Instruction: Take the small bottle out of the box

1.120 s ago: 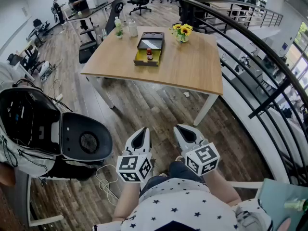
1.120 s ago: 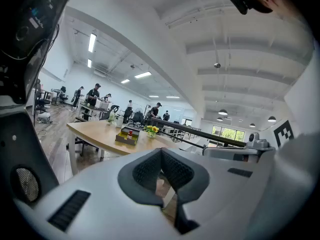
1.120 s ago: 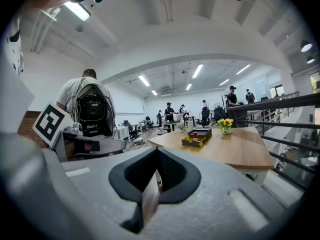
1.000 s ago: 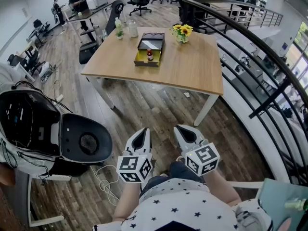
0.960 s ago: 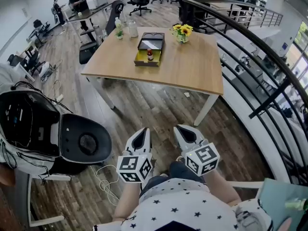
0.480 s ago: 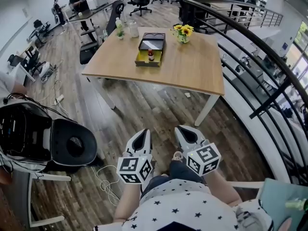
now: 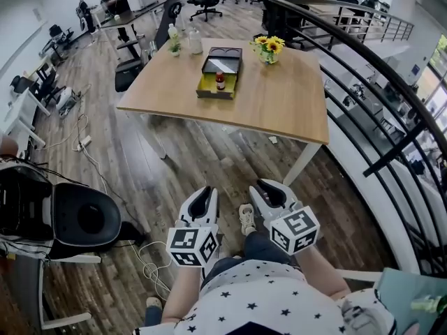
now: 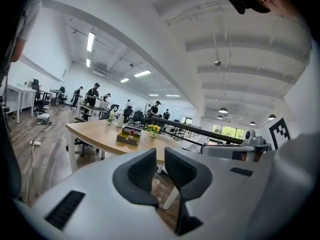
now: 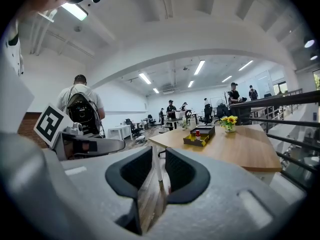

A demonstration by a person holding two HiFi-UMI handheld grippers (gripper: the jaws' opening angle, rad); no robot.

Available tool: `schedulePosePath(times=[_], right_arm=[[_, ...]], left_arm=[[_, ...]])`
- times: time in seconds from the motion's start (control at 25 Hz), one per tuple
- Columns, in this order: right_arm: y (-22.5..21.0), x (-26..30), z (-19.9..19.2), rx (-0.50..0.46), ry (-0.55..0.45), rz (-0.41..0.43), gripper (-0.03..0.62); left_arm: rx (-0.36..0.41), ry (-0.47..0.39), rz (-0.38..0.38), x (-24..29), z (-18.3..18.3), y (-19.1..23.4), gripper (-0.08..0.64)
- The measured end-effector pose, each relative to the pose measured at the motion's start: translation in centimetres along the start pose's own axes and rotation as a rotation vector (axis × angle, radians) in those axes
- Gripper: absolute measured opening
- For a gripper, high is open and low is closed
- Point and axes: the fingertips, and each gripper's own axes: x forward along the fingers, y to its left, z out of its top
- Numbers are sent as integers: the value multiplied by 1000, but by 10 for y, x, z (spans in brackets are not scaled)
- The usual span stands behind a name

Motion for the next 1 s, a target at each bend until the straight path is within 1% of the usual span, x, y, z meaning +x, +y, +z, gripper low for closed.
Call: schedulePosePath(times=[0.28,0.56,0.8,1.0], right_arm=[[-28,47,12,-2,7,26,114],[-61,102,30,-8,14,55,163],[-102,143,56,-22,28,64,178],[-135,168,78,-25,23,71,181]], left_arm=[[-2,-2,12,37,13,28,95],[-5,3,7,93,33,52,152],[-14,-6,15,147,61,69,172],[-18,-14,15,188,82,72,173]])
